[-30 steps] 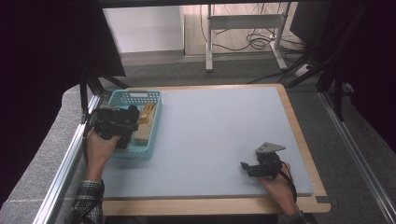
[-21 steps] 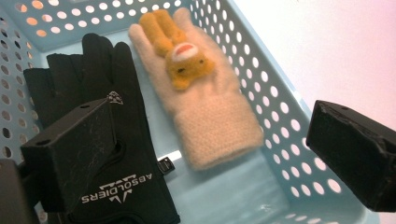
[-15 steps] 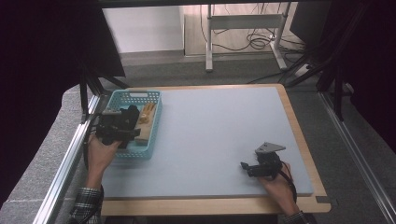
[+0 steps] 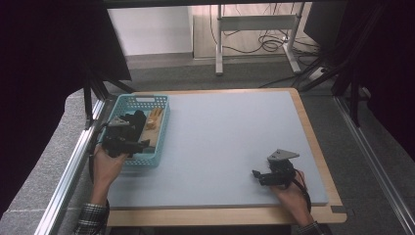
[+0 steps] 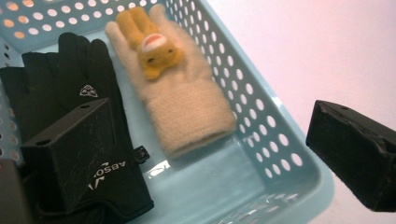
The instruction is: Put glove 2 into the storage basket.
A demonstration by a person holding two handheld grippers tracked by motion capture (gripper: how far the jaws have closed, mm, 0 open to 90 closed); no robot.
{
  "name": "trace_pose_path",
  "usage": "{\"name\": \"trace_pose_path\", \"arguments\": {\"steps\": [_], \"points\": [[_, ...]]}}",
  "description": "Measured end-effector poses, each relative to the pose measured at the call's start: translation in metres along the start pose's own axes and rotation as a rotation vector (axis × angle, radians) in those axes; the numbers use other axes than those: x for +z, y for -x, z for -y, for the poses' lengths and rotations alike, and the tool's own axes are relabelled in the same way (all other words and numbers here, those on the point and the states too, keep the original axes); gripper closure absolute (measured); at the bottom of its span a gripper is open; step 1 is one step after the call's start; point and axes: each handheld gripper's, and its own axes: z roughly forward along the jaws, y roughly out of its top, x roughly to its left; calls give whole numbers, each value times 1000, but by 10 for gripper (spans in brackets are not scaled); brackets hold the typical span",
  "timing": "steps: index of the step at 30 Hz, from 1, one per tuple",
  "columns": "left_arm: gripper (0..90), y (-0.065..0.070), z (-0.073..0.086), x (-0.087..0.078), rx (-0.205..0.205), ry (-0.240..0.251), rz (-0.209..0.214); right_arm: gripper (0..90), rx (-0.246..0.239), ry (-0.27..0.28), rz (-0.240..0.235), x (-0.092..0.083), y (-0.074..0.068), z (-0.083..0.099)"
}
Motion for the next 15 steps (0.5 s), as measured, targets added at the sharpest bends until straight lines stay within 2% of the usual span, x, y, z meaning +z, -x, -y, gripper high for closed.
{"name": "trace_pose_path", "arguments": {"steps": [9, 15], "points": [[19, 13, 2, -6, 29, 15, 19, 175, 0, 0, 0, 0, 0, 0], [19, 20, 3, -7, 34, 18, 34, 175, 1, 0, 0, 0, 0, 0]]}}
